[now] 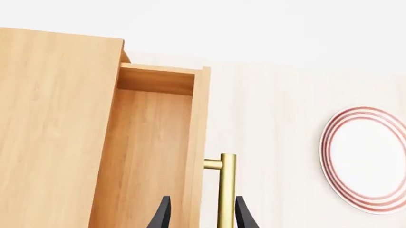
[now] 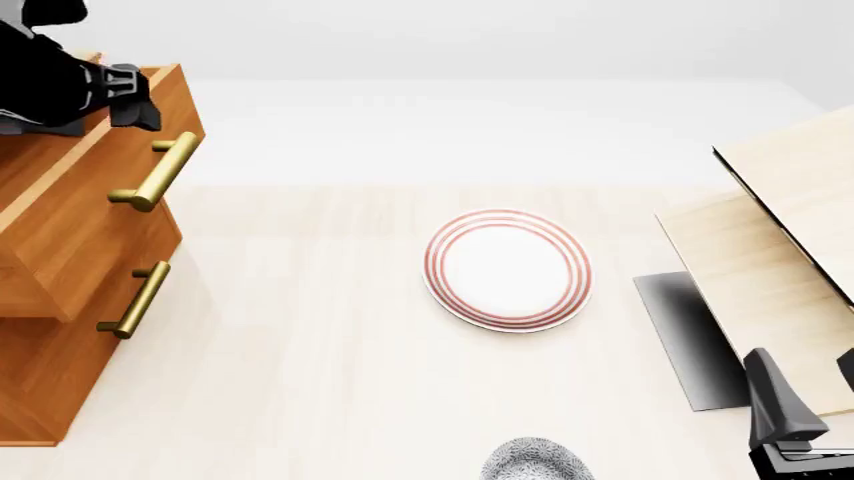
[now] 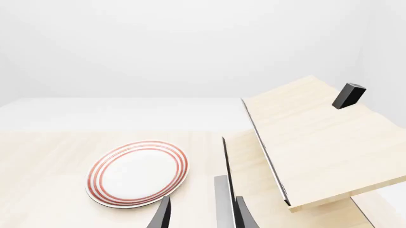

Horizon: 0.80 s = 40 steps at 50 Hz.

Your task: Open the top drawer of the cabinet and put the bowl in it.

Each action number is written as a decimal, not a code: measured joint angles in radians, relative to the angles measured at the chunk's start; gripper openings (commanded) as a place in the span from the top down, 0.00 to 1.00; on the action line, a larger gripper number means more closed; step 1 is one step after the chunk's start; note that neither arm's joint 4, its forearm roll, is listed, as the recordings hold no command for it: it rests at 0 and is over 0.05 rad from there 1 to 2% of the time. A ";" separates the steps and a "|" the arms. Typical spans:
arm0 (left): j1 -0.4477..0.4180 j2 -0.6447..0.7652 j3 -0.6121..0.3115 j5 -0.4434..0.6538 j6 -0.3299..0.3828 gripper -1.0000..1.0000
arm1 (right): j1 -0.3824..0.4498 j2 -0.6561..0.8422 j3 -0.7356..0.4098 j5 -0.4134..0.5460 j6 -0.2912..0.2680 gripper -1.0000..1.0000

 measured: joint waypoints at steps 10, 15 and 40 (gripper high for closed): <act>-0.003 0.006 0.037 -0.026 0.000 0.00 | 0.000 0.000 0.000 0.000 0.000 0.00; -0.005 0.011 0.053 -0.038 0.000 0.00 | 0.000 0.000 0.000 0.000 0.000 0.00; -0.081 0.047 0.070 -0.059 -0.022 0.00 | 0.000 0.000 0.000 0.000 0.000 0.00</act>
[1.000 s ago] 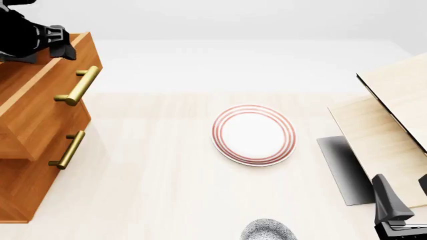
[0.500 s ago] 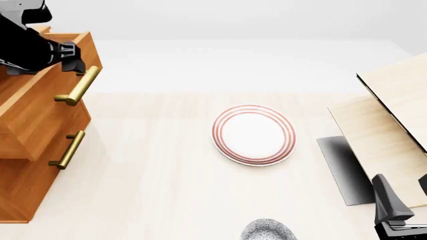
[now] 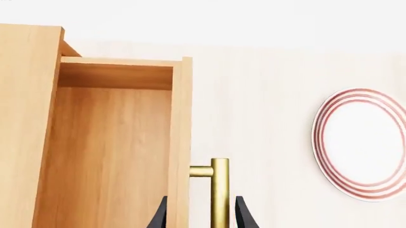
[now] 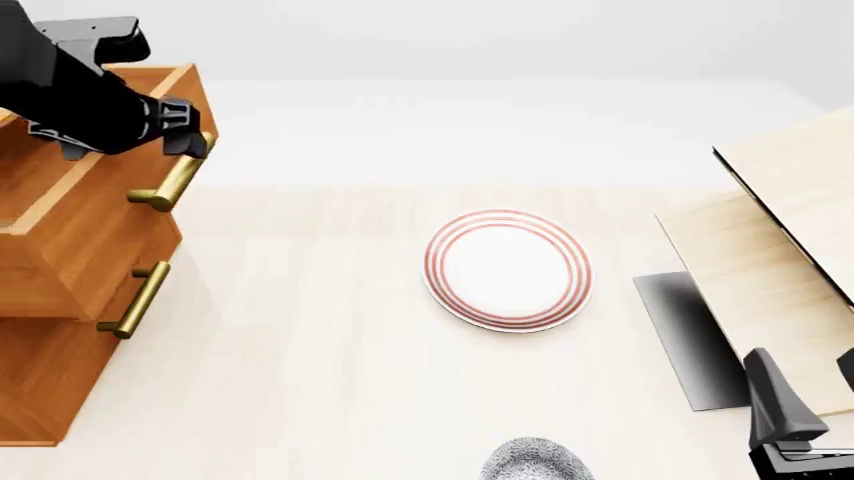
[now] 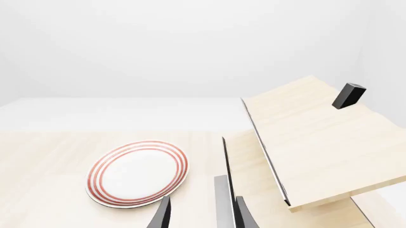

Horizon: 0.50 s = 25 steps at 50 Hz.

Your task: Open the top drawer of the cabinet and put the bowl in it.

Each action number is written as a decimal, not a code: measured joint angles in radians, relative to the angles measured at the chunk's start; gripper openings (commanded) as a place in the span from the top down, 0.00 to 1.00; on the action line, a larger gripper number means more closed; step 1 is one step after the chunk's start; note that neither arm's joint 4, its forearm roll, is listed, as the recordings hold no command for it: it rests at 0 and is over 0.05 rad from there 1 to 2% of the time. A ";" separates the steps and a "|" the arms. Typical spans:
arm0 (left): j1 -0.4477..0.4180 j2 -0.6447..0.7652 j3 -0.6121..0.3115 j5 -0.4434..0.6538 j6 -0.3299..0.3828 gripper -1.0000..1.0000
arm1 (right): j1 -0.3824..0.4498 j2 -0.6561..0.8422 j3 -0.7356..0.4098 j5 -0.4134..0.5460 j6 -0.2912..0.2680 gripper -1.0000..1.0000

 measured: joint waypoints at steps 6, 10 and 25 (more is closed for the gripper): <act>-0.026 0.010 -0.004 0.002 -0.005 0.00 | 0.000 0.000 0.000 0.000 0.000 0.00; -0.041 0.015 -0.005 0.003 -0.008 0.00 | 0.000 0.000 0.000 0.000 0.000 0.00; -0.101 0.026 -0.012 0.006 -0.031 0.00 | 0.000 0.000 0.000 0.000 0.000 0.00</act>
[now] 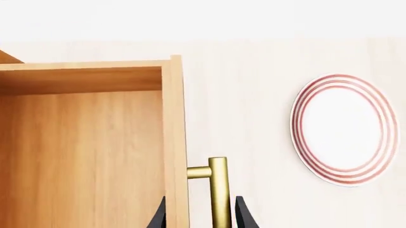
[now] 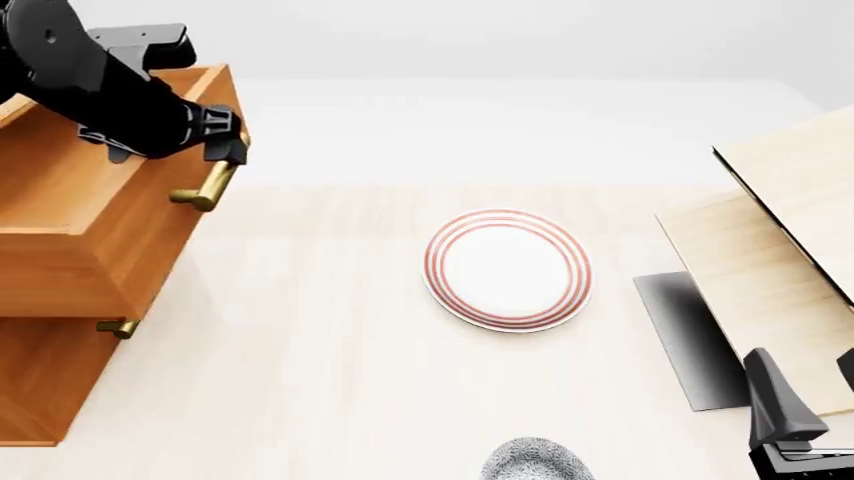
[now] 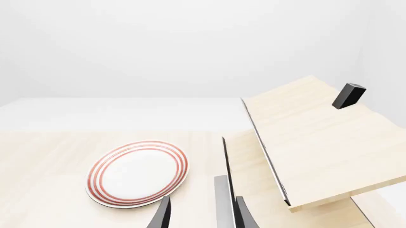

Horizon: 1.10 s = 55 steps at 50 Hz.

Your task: Open the top drawer of the cabinet and put the bowl in it.

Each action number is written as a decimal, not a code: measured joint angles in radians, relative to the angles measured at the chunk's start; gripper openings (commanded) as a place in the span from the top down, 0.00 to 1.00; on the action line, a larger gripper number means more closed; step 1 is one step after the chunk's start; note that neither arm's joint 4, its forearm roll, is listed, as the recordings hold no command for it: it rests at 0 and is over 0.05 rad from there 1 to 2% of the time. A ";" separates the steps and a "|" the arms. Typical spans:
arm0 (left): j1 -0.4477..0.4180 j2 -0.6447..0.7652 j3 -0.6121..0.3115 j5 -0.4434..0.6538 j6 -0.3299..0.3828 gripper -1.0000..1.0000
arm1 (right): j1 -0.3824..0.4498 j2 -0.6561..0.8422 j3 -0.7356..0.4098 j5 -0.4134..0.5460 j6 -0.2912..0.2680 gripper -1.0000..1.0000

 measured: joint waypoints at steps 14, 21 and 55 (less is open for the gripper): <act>-0.061 0.008 -0.007 0.003 -0.028 0.00 | 0.000 0.000 0.000 0.000 0.000 0.00; -0.096 0.011 -0.011 0.004 -0.042 0.00 | 0.000 0.000 0.000 0.000 0.000 0.00; -0.151 0.028 -0.048 0.041 -0.082 0.00 | 0.000 0.000 0.000 0.000 0.000 0.00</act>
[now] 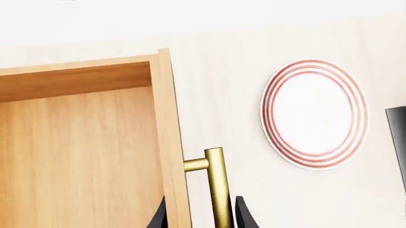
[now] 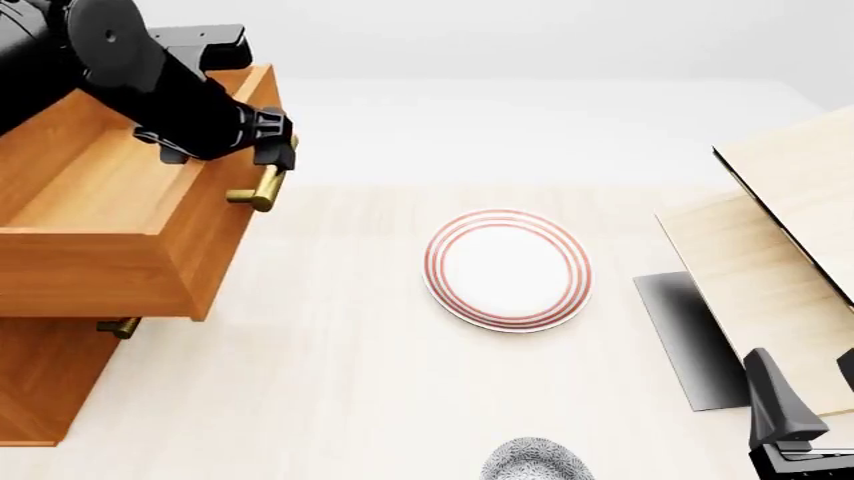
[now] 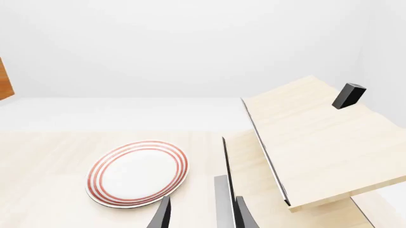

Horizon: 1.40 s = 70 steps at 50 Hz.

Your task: Open the top drawer of the cabinet and put the bowl in it.

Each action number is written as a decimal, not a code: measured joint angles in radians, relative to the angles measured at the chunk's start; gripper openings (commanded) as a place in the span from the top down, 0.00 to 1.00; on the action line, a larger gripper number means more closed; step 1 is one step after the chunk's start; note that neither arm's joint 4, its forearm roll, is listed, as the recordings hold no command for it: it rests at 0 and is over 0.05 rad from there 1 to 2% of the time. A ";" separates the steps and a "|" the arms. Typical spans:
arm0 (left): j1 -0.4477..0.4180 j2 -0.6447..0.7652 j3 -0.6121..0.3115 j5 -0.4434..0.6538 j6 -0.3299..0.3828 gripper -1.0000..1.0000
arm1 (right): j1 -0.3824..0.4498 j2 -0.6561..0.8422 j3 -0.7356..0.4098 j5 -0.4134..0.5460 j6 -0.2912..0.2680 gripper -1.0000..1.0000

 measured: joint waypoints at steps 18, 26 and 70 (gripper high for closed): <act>0.001 -0.052 -0.053 0.055 0.050 0.00 | 0.000 0.000 0.000 0.000 0.000 0.00; 0.003 -0.077 -0.075 0.072 0.069 0.00 | 0.000 0.000 0.000 0.000 0.000 0.00; -0.038 -0.230 -0.127 0.151 0.284 0.00 | 0.000 0.000 0.000 0.000 0.000 0.00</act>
